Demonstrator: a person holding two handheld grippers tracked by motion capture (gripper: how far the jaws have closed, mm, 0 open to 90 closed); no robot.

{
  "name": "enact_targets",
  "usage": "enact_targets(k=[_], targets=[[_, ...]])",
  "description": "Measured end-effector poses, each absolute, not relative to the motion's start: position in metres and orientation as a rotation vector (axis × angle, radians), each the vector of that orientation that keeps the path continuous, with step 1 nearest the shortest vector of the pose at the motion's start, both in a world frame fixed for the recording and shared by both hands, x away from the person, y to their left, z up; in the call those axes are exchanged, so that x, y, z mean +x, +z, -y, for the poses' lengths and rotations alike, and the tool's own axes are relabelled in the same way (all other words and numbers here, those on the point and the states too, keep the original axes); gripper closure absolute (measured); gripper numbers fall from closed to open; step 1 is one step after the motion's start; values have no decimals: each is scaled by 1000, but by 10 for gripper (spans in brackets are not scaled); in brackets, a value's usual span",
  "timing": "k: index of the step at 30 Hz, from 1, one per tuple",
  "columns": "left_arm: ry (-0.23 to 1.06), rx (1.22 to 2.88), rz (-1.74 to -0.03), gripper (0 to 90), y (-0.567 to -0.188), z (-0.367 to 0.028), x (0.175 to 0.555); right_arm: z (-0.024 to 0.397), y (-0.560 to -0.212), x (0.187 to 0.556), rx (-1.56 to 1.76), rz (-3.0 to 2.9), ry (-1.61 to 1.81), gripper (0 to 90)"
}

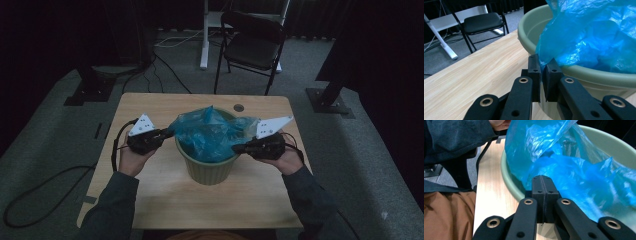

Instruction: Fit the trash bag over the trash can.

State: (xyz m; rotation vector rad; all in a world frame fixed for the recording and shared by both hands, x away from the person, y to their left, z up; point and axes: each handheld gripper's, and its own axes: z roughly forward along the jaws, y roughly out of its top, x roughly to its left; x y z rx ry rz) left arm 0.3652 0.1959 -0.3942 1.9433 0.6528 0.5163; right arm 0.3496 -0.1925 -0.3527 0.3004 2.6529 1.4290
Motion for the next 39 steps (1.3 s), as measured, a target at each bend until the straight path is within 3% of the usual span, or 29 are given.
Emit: enact_targets(k=[6, 12, 21, 23, 24, 25, 26, 30, 39], targets=[[508, 1951, -639, 852, -397, -197, 358, 204, -355, 344, 338, -2644, 1423, 900], [508, 1950, -640, 852, -397, -197, 358, 218, -350, 349, 434, -2525, 1480, 674], [502, 1944, -638, 852, -399, -196, 358, 215, -352, 371, 495, -2543, 1428, 572], [502, 1945, -638, 852, -399, -196, 357, 214, -354, 374, 511, -2557, 1414, 578], [500, 1944, -637, 852, -400, -197, 356, 214, -361, 377, 547, -2607, 1396, 735], [500, 1944, -637, 852, -400, -197, 356, 214, -361, 377, 547, -2607, 1396, 735], [497, 1943, -637, 853, -400, -197, 356, 216, -362, 373, 538, -2602, 1418, 830], [480, 1930, -638, 855, -402, -198, 353, 221, -362, 365, 519, -2595, 1425, 894], [460, 1941, -634, 865, -408, -198, 346, 229, -376, 354, 491, -2669, 1435, 897]])
